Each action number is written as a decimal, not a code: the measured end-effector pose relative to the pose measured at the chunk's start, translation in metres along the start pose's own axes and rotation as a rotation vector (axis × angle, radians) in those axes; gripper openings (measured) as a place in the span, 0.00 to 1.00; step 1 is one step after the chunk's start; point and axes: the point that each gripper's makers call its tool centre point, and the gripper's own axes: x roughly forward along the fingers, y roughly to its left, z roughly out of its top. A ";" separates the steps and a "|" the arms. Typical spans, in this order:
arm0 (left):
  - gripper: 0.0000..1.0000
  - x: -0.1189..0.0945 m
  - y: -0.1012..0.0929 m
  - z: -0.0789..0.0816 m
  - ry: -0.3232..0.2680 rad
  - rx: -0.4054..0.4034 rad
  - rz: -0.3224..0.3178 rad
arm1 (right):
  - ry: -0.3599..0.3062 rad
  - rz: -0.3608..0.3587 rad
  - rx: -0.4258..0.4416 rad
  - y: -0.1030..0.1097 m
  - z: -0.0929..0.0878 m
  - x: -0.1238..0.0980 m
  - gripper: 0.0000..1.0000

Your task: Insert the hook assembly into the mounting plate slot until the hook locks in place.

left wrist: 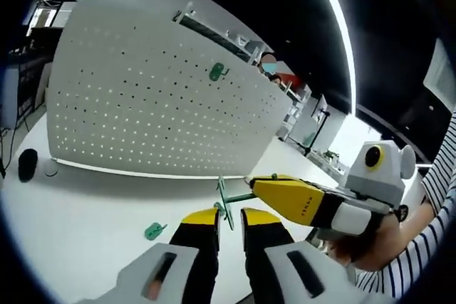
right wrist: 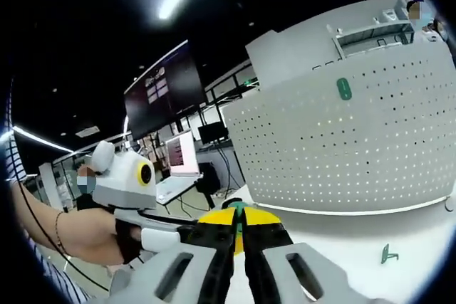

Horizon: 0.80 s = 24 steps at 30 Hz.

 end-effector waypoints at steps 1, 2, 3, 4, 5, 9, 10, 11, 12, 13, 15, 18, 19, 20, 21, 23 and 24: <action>0.10 0.000 0.000 0.000 0.000 -0.002 0.001 | -0.004 0.001 0.000 0.001 0.001 0.000 0.00; 0.10 0.000 0.000 0.000 -0.001 -0.002 0.001 | -0.006 0.001 0.000 0.001 0.001 -0.001 0.00; 0.09 -0.001 -0.001 0.001 -0.005 -0.008 -0.002 | -0.007 0.002 0.000 0.002 0.002 -0.001 0.00; 0.08 -0.001 -0.001 0.001 -0.009 -0.012 -0.001 | -0.010 0.005 0.001 0.003 0.003 -0.001 0.00; 0.06 -0.002 -0.001 0.002 -0.010 -0.012 -0.002 | -0.013 0.005 -0.001 0.005 0.004 -0.002 0.00; 0.05 -0.004 -0.002 0.003 -0.011 -0.036 -0.002 | -0.013 0.009 -0.008 0.008 0.004 -0.002 0.00; 0.05 -0.004 -0.001 0.003 -0.012 -0.036 -0.003 | -0.014 0.010 -0.008 0.008 0.004 -0.002 0.00; 0.04 -0.005 -0.002 0.003 -0.012 -0.037 -0.007 | -0.015 0.010 -0.008 0.009 0.005 -0.002 0.00; 0.04 -0.006 -0.002 0.003 -0.012 -0.037 -0.010 | -0.015 0.011 -0.003 0.009 0.005 -0.003 0.00; 0.03 -0.006 -0.002 0.003 -0.014 -0.032 -0.011 | -0.016 0.012 0.000 0.010 0.005 -0.004 0.00; 0.02 -0.008 -0.004 0.004 -0.016 -0.026 -0.015 | -0.021 0.012 -0.007 0.012 0.006 -0.005 0.00; 0.01 -0.008 -0.003 0.005 -0.017 -0.037 -0.014 | -0.022 0.009 -0.002 0.012 0.005 -0.006 0.00; 0.01 -0.008 -0.003 0.006 -0.019 -0.043 -0.011 | -0.023 0.010 0.001 0.012 0.005 -0.006 0.00; 0.01 -0.008 -0.003 0.005 -0.018 -0.042 -0.008 | -0.020 0.008 0.005 0.012 0.005 -0.006 0.00; 0.01 -0.008 -0.002 0.006 -0.019 -0.039 -0.002 | -0.020 0.004 0.007 0.011 0.005 -0.006 0.01; 0.01 -0.008 -0.001 0.006 -0.019 -0.028 0.012 | -0.013 0.005 0.019 0.010 0.004 -0.005 0.01; 0.01 -0.008 -0.001 0.005 -0.019 -0.018 0.017 | -0.003 0.008 0.042 0.009 0.003 -0.005 0.01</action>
